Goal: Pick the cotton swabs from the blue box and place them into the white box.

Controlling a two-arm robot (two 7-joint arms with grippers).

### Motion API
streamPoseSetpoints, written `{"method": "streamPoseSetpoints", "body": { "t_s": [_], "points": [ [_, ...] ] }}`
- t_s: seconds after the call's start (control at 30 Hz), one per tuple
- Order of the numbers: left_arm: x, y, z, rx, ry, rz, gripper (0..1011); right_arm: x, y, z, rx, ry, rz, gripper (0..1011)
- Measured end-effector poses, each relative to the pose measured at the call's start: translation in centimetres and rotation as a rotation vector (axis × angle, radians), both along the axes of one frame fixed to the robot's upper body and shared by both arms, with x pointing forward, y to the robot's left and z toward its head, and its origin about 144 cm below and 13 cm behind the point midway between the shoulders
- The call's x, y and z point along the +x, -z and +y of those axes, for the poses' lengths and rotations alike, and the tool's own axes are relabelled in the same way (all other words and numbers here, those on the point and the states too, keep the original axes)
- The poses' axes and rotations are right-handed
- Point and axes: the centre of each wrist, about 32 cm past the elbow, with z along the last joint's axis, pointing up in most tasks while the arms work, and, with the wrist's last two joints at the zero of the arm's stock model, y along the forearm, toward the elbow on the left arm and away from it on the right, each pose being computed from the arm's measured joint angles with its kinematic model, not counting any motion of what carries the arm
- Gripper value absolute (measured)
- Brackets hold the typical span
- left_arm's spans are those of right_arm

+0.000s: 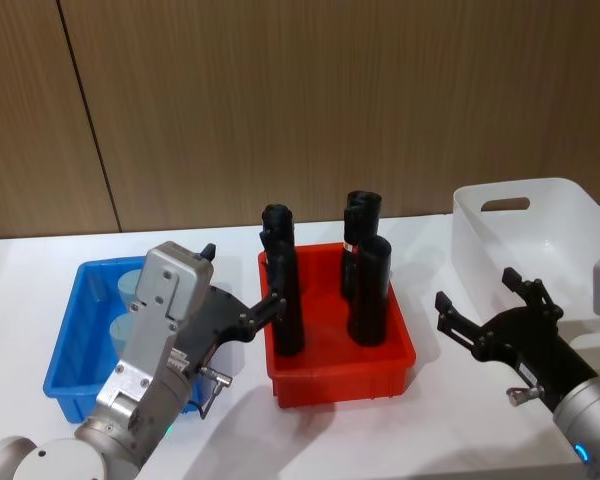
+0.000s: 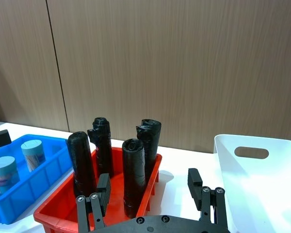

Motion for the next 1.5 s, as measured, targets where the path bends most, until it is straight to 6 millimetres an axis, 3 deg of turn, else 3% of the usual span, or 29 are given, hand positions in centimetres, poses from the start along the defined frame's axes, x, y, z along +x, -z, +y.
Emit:
{"method": "streamPoseSetpoints", "body": {
  "t_s": [0.63, 1.5],
  "points": [
    [0.7, -0.9, 0.5, 0.004, -0.144, 0.089, 1004, 0.0, 0.0, 0.0, 0.0, 0.0, 0.0, 1002],
    [3.1, -0.1, 5.2, -0.075, -0.301, 0.283, 1004, 0.0, 0.0, 0.0, 0.0, 0.0, 0.0, 1002]
  ]
}}
